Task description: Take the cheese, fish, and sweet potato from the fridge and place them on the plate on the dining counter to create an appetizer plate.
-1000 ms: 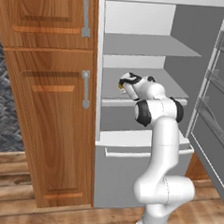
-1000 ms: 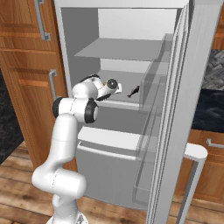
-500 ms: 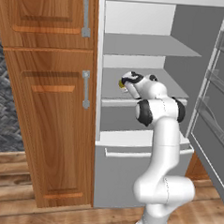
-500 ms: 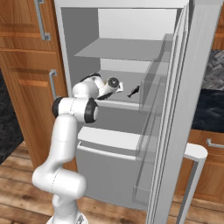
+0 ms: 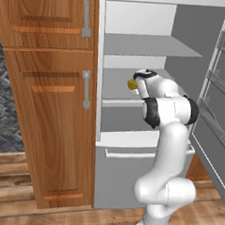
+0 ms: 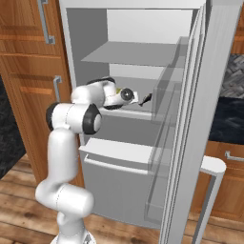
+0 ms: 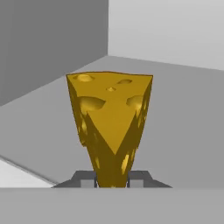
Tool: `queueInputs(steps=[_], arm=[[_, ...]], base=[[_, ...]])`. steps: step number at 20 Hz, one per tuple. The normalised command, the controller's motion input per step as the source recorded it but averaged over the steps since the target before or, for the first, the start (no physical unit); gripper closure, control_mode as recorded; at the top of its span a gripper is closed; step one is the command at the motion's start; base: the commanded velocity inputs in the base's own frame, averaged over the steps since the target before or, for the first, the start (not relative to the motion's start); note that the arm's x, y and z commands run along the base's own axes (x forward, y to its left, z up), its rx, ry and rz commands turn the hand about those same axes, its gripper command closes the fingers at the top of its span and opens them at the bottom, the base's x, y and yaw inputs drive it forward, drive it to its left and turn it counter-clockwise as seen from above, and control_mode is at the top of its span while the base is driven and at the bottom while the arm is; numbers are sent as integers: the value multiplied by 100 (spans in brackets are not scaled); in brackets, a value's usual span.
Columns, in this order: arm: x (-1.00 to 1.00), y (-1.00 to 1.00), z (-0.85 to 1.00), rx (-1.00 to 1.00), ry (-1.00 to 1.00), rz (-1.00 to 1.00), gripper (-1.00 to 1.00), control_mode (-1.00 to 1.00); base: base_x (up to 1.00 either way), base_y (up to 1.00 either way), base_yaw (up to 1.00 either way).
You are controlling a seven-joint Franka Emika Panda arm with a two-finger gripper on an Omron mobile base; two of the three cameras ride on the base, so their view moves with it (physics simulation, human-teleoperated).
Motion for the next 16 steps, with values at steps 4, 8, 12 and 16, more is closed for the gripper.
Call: queueInputs(steps=[4,8,12,16], arm=[[-77,-9,0,-2,-3,0,100,-100],[-72,0,29,-5,-7,0,100,-100],[-75,0,96,-12,-15,1,100,-100],[-60,0,100,-18,-9,0,100,-100]], base=[[0,0,0],[0,0,0],[0,0,0],[0,0,0]])
